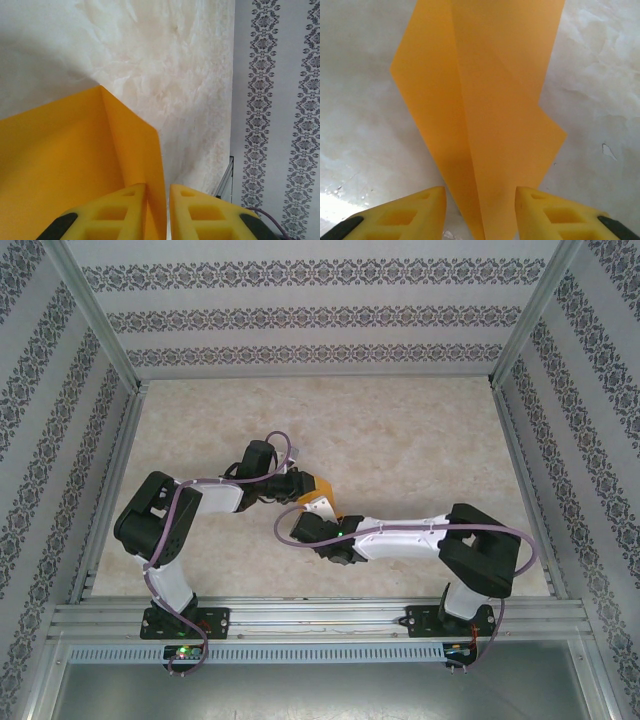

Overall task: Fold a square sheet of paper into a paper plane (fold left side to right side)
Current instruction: Fourth fold the wing at the center of the table.

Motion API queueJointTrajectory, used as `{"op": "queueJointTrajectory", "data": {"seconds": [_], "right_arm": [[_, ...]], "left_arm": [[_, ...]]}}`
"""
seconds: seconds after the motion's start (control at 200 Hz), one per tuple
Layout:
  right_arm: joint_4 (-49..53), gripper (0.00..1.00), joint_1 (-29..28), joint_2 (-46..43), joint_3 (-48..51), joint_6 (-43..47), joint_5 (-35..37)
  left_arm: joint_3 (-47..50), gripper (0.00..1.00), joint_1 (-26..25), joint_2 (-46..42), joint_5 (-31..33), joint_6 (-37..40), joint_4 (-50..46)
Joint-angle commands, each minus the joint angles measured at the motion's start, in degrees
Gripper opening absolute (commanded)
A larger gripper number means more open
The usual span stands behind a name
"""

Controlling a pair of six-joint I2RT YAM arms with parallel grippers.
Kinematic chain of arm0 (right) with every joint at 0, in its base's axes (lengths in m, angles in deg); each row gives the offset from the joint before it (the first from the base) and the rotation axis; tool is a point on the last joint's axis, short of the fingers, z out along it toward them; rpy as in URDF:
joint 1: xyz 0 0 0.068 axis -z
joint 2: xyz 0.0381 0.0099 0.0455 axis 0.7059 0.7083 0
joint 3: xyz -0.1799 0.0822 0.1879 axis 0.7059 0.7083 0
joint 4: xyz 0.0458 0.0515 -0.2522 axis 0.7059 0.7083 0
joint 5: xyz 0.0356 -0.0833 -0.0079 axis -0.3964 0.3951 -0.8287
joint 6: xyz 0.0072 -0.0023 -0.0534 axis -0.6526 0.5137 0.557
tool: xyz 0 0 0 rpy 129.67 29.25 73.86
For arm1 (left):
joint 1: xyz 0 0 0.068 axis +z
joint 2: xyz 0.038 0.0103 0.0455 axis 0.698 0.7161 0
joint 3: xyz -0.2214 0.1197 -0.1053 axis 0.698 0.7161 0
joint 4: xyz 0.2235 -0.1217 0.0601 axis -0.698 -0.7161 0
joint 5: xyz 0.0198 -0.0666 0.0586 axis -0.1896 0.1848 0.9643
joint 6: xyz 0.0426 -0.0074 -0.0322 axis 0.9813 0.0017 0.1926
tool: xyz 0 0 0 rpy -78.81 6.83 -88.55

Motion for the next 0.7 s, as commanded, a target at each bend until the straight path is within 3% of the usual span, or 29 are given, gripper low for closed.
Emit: {"op": "queueJointTrajectory", "data": {"seconds": [0.0,0.275,0.515,0.699], "right_arm": [[1.95,0.37,0.00,1.70,-1.61,-1.11,3.04],[2.40,0.26,0.90,2.78,-1.54,-1.47,3.06],[2.66,0.00,1.30,2.37,-0.72,-2.21,3.28],[1.77,0.00,1.94,0.99,0.16,-1.62,1.97]], "left_arm": [[-1.40,0.20,-0.74,-2.08,0.73,0.45,-1.36],[-1.25,0.20,-0.74,-2.46,1.11,0.89,-1.98],[-0.52,0.24,-0.19,-5.61,3.88,3.50,-5.97],[2.04,0.31,3.51,-11.15,4.23,5.66,-9.65]]}}
